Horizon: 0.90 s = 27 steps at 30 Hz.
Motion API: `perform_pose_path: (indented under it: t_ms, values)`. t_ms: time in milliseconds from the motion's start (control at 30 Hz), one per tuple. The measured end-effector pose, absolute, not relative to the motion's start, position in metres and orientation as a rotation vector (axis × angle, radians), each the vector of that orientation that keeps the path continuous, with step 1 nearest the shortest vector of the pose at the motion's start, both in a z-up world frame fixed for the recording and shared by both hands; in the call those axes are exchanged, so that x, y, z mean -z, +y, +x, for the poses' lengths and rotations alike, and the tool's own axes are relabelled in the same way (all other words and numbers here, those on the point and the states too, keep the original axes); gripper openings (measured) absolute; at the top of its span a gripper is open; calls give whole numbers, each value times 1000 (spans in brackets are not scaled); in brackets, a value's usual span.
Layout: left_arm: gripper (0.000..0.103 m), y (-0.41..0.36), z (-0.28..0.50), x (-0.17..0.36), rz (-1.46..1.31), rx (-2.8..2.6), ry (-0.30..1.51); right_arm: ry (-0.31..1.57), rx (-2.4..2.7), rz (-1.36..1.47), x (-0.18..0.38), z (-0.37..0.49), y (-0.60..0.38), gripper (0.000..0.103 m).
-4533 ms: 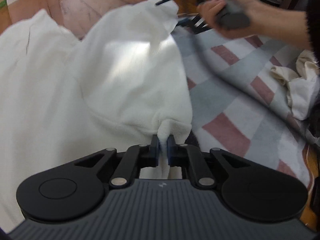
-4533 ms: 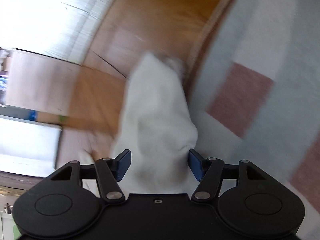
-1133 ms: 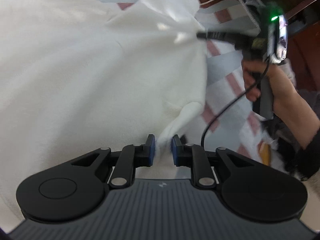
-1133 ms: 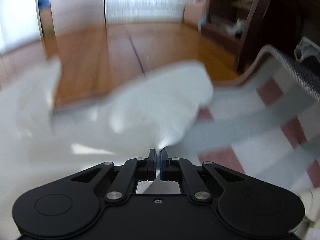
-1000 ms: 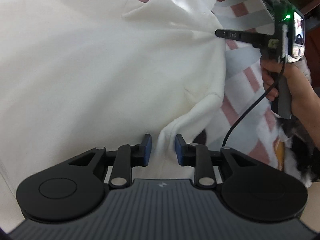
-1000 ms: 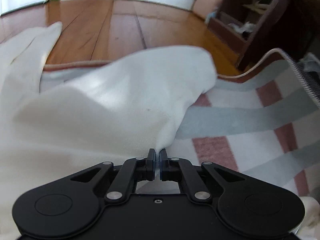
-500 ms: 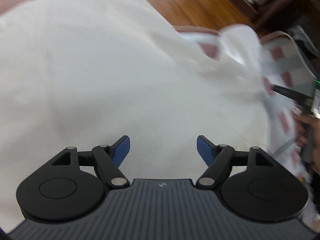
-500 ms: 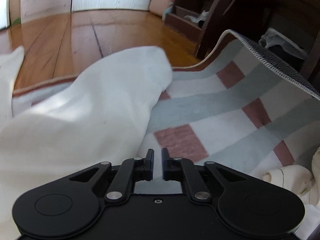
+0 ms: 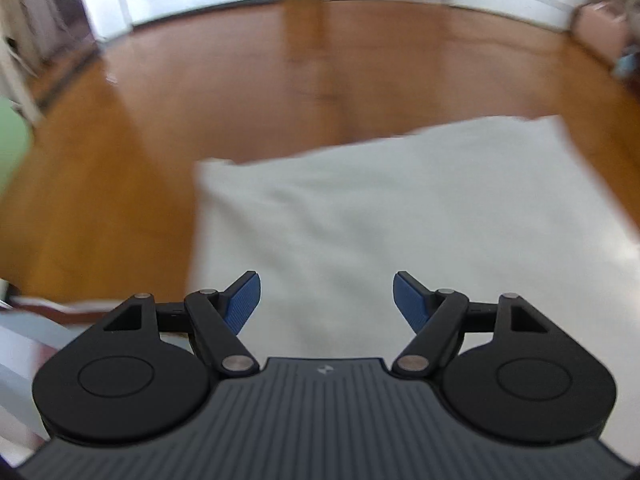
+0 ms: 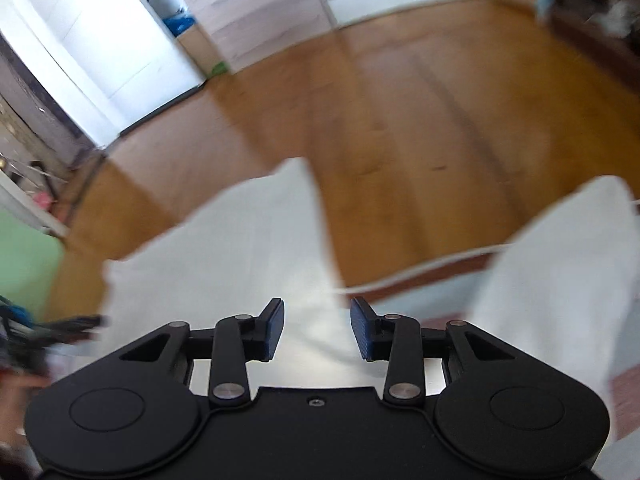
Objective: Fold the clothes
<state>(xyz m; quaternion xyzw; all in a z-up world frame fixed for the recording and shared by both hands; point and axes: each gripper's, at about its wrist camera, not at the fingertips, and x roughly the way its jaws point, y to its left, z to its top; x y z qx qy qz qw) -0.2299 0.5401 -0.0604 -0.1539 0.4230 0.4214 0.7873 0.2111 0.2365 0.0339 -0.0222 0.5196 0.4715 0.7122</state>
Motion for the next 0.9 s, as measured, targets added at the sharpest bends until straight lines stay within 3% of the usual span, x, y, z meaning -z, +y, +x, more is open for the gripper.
perform_pose_path:
  t_ms: [67, 200, 233, 333, 500, 733, 900]
  values:
    - [73, 557, -247, 69, -356, -951, 917, 1210, -1051, -108, -61, 206, 264, 47]
    - [73, 578, -274, 73, -484, -966, 815, 858, -1052, -892, -82, 156, 334, 62]
    - [73, 584, -279, 72, -514, -973, 775, 829, -1049, -942, -79, 155, 342, 61]
    - [73, 604, -291, 68, -602, -990, 657, 861, -1055, -878, -57, 173, 355, 61]
    - [73, 640, -264, 86, -500, -1037, 813, 913, -1064, -771, -20, 202, 376, 60]
    - [74, 674, -248, 116, -687, -1000, 703, 981, -1072, -618, 31, 242, 406, 60]
    - [74, 667, -239, 120, -560, -974, 683, 1024, -1091, -488, 59, 261, 429, 60]
